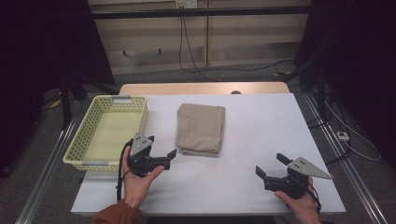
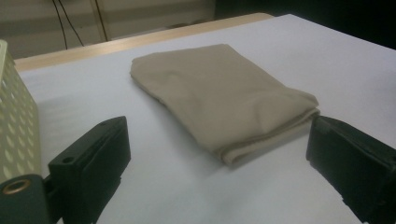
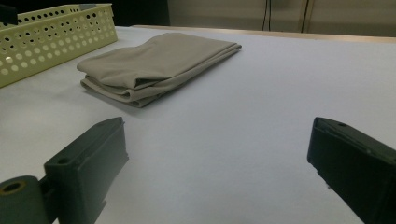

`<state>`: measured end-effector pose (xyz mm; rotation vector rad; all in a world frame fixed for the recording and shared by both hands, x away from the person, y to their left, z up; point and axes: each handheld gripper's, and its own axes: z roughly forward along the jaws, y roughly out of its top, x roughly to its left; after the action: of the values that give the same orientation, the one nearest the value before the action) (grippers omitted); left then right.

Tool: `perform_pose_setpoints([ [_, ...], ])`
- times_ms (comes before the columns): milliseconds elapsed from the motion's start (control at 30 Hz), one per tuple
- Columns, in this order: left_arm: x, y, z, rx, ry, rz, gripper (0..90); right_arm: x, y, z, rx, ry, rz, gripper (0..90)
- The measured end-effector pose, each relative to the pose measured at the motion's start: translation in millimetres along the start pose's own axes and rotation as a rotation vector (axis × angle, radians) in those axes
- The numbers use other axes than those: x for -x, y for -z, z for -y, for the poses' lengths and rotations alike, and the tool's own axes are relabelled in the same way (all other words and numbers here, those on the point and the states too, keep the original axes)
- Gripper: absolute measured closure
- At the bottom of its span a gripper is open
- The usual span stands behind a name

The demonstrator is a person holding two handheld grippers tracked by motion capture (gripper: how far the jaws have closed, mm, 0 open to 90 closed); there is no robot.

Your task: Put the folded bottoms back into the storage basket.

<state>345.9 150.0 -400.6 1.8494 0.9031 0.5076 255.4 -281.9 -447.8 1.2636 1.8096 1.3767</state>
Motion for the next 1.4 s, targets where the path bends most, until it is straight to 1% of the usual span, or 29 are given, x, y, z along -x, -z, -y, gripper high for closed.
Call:
perform_pose_setpoints([
  [133,-0.3,-6.6,-8.1,-0.016,-0.012,0.015,6.1,-0.2,0.9,0.0,0.002,-0.003,-0.004,4.3],
  [200,-0.7,-10.0,-10.0,-0.022,-0.008,0.020,5.7,-0.3,0.6,0.6,-0.002,0.005,-0.007,4.2],
  [300,-0.8,-15.7,-12.3,-0.035,-0.001,0.031,5.5,-0.3,-0.2,0.6,-0.006,0.001,-0.007,4.2],
  [367,-0.7,-19.3,-14.4,-0.038,-0.004,0.028,5.4,-0.7,-0.6,0.3,-0.006,0.005,-0.008,4.2],
  [433,-0.3,-24.5,-19.1,-0.027,0.022,0.033,5.3,-1.3,-0.4,0.2,-0.009,0.010,-0.010,4.0],
  [533,0.8,-27.3,-21.6,-0.022,0.025,0.035,5.2,-1.6,-0.4,0.1,-0.006,0.010,-0.010,3.9],
  [567,1.2,-29.2,-22.5,-0.018,0.027,0.042,5.1,-1.6,-0.3,0.2,-0.007,0.011,-0.011,3.9],
  [633,2.0,-33.3,-25.3,-0.033,0.023,0.047,4.7,-1.5,-0.5,0.0,-0.003,0.008,-0.015,3.8],
  [700,2.1,-34.6,-26.1,-0.032,0.021,0.046,5.0,-1.3,-0.7,0.0,-0.006,0.014,-0.017,3.8],
  [733,1.5,-35.6,-27.1,-0.036,0.013,0.043,5.1,-1.4,-0.9,-0.1,-0.006,0.015,-0.020,3.8],
  [833,0.5,-38.7,-30.0,-0.031,0.015,0.038,5.2,-2.4,-1.3,0.0,-0.007,0.017,-0.021,3.8],
  [867,-1.4,-41.0,-32.2,-0.025,0.023,0.039,5.2,-2.5,-1.5,0.1,-0.009,0.018,-0.020,3.8],
  [933,-3.3,-42.3,-33.5,-0.030,0.024,0.041,4.7,-3.0,-1.3,-0.3,-0.009,0.018,-0.012,4.1],
  [1000,-6.1,-45.6,-37.1,-0.045,0.050,0.054,4.4,-3.6,-0.9,-1.2,0.001,0.018,-0.012,4.2],
  [1067,-5.8,-46.0,-38.1,-0.042,0.051,0.058,5.1,-4.3,-1.8,-1.0,-0.006,0.021,-0.015,4.1],
  [1133,-7.0,-46.8,-40.3,-0.051,0.042,0.040,4.6,-4.7,-2.8,-1.0,-0.009,0.022,-0.020,4.1],
  [1167,-9.1,-49.1,-41.9,-0.050,0.049,0.026,5.0,-4.6,-3.0,-1.0,-0.009,0.022,-0.021,4.2],
  [1233,-10.2,-51.0,-42.8,-0.056,0.048,0.022,4.9,-4.6,-2.8,-1.1,-0.010,0.020,-0.021,4.1],
  [1267,-11.6,-52.7,-44.1,-0.069,0.045,0.015,4.9,-4.6,-2.8,-1.1,-0.010,0.020,-0.021,4.1],
  [1300,-13.4,-54.0,-45.3,-0.076,0.048,0.009,4.9,-4.4,-2.5,-1.1,-0.011,0.024,-0.022,4.1],
  [1333,-14.8,-55.6,-46.2,-0.068,0.058,0.014,4.8,-4.6,-2.5,-1.2,-0.011,0.026,-0.022,4.1],
  [1400,-17.7,-59.2,-48.5,-0.074,0.063,0.011,4.3,-5.2,-3.2,-1.1,-0.014,0.024,-0.020,3.9],
])
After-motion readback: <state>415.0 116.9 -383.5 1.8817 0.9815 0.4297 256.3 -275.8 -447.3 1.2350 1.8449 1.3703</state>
